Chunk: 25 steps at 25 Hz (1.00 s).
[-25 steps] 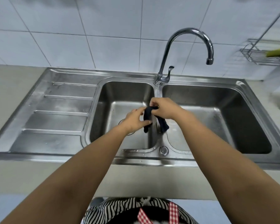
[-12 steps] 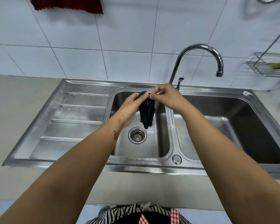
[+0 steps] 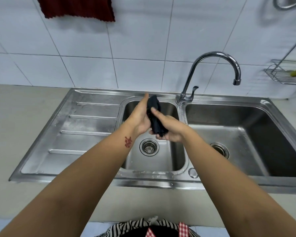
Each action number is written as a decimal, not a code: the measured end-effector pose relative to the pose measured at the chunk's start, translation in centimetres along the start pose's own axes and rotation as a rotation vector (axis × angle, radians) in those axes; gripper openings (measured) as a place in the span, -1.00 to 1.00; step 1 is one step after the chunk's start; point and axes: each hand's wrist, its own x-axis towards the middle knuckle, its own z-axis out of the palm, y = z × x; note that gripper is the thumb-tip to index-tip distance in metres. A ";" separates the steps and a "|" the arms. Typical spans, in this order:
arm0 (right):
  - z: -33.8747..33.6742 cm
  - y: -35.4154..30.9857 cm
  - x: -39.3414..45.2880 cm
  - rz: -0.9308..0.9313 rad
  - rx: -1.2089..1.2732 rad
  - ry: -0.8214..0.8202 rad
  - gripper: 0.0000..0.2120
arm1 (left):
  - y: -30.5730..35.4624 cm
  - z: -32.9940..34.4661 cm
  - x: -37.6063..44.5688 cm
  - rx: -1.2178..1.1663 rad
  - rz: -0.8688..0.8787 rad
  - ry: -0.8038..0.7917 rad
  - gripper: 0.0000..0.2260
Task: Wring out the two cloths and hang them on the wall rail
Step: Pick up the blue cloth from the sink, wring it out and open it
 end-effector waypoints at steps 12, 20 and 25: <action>-2.3 -2.0 1.2 0.242 0.499 -0.504 -0.82 | -1.1 -5.4 1.8 1.525 0.650 -0.064 -0.27; -2.4 -4.6 0.3 0.281 0.049 -0.518 -0.89 | 3.0 -3.1 2.8 1.737 0.986 -0.043 -0.67; -2.2 -5.0 0.3 0.287 -0.506 -0.197 -0.78 | 5.3 -3.3 3.8 2.069 0.773 -0.331 -0.88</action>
